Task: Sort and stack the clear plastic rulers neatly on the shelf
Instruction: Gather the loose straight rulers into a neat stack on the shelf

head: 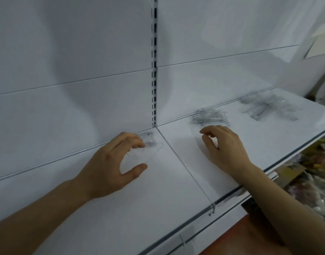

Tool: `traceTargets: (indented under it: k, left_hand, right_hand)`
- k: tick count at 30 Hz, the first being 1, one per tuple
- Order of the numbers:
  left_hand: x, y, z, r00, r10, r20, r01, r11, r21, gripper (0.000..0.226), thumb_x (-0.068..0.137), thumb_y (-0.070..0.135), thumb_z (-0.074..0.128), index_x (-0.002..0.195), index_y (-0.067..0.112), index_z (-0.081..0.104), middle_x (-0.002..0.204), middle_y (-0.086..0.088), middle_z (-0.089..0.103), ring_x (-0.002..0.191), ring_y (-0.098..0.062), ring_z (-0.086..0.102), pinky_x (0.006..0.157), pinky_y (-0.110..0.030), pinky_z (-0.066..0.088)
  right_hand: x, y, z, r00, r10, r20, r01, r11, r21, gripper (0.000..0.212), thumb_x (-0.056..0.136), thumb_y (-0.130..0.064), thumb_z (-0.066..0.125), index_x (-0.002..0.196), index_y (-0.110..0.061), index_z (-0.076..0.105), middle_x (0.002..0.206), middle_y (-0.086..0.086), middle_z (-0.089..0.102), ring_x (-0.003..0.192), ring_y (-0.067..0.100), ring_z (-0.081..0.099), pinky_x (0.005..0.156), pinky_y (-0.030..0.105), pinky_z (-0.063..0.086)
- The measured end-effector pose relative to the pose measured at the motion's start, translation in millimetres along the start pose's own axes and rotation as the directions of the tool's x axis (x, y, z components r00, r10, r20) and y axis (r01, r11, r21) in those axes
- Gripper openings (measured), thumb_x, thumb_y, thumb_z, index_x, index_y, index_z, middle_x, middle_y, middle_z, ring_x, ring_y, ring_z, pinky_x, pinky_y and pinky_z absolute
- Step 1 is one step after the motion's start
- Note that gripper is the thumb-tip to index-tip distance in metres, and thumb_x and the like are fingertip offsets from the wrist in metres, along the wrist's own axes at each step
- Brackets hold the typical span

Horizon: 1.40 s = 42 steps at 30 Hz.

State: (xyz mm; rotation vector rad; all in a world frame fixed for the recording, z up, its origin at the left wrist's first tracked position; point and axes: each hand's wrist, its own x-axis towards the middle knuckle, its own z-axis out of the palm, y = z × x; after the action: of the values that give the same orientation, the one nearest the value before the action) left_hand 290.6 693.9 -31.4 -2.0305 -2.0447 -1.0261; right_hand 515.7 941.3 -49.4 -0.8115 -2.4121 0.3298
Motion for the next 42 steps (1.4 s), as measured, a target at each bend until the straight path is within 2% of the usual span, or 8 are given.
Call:
traceTargets:
  k: [4,11,20,24,28,32,35,42]
  left_hand:
    - [55,25,45,1.000,-0.002,0.008,0.003,0.999,-0.037,0.040,0.091,0.047,0.065,0.122,0.022,0.061,0.125,0.010,0.061,0.115,-0.008,0.060,0.097,-0.027,0.049]
    - [177,53,139,0.993,-0.114,-0.021,0.114,0.993,-0.009,0.043,0.087,0.052,0.065,0.119,0.024,0.060,0.116,0.014,0.061,0.111,-0.012,0.054,0.097,-0.040,0.046]
    - [229,39,187,0.931,-0.354,0.087,0.342,0.931,0.126,0.055,0.087,0.051,0.070,0.130,0.020,0.055,0.128,-0.001,0.063,0.117,-0.024,0.057,0.099,-0.041,0.045]
    - [214,41,178,0.931,-0.346,0.116,0.328,0.933,0.149,0.079,0.084,0.071,0.048,0.144,0.020,0.048,0.150,0.000,0.050,0.139,-0.020,0.044,0.115,-0.049,0.033]
    - [177,48,149,0.924,-0.359,0.131,0.313,0.907,0.282,0.083,0.088,0.072,0.025,0.154,0.022,0.034,0.162,0.003,0.031,0.150,-0.014,0.023,0.124,-0.046,0.018]
    - [120,59,108,0.898,-0.431,0.091,0.372,0.852,0.368,0.080,0.091,0.068,0.023,0.157,0.022,0.027,0.165,0.004,0.022,0.152,-0.011,0.017,0.123,-0.034,0.006]
    - [68,59,70,0.859,-0.511,0.039,0.457,0.797,0.395,0.080,0.093,0.068,0.024,0.158,0.022,0.024,0.166,0.004,0.020,0.152,-0.012,0.017,0.125,-0.036,0.011]
    - [-79,64,-27,0.699,-0.702,-0.133,0.672,0.582,0.457,0.075,0.098,0.064,0.030,0.158,0.019,0.025,0.166,0.002,0.019,0.153,-0.013,0.017,0.122,-0.029,0.012]
  right_hand:
    - [4,52,-28,0.993,0.110,-0.052,-0.112,0.993,-0.042,0.021,0.098,-0.023,0.060,0.116,-0.020,0.069,0.114,0.000,0.070,0.113,0.024,0.058,0.094,0.033,0.044]
    - [11,100,-42,0.966,0.246,0.077,-0.245,0.969,-0.026,0.040,0.100,-0.028,0.055,0.138,-0.017,0.054,0.139,0.011,0.054,0.132,0.033,0.042,0.108,0.043,0.037]
    - [9,109,-42,0.974,0.174,0.146,-0.176,0.984,0.001,0.040,0.097,-0.031,0.055,0.136,-0.024,0.053,0.137,0.003,0.054,0.130,0.027,0.044,0.106,0.041,0.036]
    - [9,109,-43,0.977,0.140,0.160,-0.142,0.990,0.000,0.041,0.099,-0.032,0.053,0.139,-0.022,0.052,0.142,0.002,0.051,0.135,0.024,0.039,0.110,0.040,0.033]
    - [12,104,-40,0.988,0.031,0.151,-0.028,0.999,-0.022,0.044,0.098,-0.031,0.056,0.140,-0.018,0.053,0.145,0.001,0.053,0.145,0.025,0.034,0.117,0.042,0.028]
    - [24,64,-34,0.971,-0.134,0.198,0.127,0.991,0.049,0.046,0.101,-0.034,0.053,0.144,-0.016,0.050,0.151,0.002,0.050,0.151,0.024,0.028,0.122,0.044,0.024]
    - [28,7,-23,0.940,-0.279,0.197,0.250,0.955,0.160,0.043,0.104,-0.028,0.052,0.145,-0.016,0.050,0.151,0.001,0.051,0.151,0.021,0.027,0.123,0.047,0.026]
    - [-10,-142,6,0.788,-0.521,0.329,0.419,0.845,0.333,0.054,0.104,-0.036,0.049,0.153,-0.015,0.040,0.158,0.000,0.041,0.154,0.021,0.019,0.123,0.051,0.022]
